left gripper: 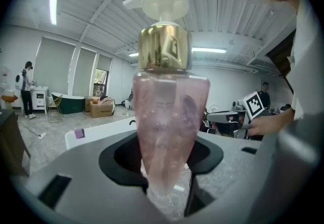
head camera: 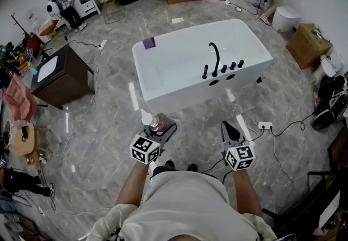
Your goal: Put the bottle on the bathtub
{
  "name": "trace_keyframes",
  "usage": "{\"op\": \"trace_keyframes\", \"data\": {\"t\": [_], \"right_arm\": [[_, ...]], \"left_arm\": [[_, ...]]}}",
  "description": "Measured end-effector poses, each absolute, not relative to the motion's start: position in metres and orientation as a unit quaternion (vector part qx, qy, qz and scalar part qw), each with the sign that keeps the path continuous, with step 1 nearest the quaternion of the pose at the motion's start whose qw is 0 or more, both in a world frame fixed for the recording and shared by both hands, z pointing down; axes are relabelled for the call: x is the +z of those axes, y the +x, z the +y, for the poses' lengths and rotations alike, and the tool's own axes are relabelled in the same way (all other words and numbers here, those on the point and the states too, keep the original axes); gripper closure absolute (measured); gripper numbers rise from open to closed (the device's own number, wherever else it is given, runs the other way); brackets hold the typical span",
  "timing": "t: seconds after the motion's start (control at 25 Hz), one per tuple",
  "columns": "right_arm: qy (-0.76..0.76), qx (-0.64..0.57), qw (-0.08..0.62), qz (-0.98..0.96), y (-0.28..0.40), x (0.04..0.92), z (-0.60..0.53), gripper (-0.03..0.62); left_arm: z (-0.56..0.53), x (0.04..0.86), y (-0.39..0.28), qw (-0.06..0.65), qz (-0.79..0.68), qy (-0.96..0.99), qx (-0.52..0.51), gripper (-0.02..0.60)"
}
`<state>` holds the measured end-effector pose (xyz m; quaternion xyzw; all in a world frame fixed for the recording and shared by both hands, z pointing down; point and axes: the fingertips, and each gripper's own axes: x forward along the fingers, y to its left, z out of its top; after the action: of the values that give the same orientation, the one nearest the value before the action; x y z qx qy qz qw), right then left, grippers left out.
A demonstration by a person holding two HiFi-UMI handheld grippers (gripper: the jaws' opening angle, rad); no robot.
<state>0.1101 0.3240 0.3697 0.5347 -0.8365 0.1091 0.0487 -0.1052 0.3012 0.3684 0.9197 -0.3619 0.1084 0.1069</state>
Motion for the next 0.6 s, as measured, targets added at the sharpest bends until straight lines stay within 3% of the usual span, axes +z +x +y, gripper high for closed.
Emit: {"op": "trace_keyframes", "data": {"t": [0.6], "right_arm": [[0.519,0.133,0.027,-0.844,0.135,0.383,0.286,0.563]], "left_arm": [[0.268,0.372,-0.092,0.116,-0.386,0.910,0.096,0.360]]}}
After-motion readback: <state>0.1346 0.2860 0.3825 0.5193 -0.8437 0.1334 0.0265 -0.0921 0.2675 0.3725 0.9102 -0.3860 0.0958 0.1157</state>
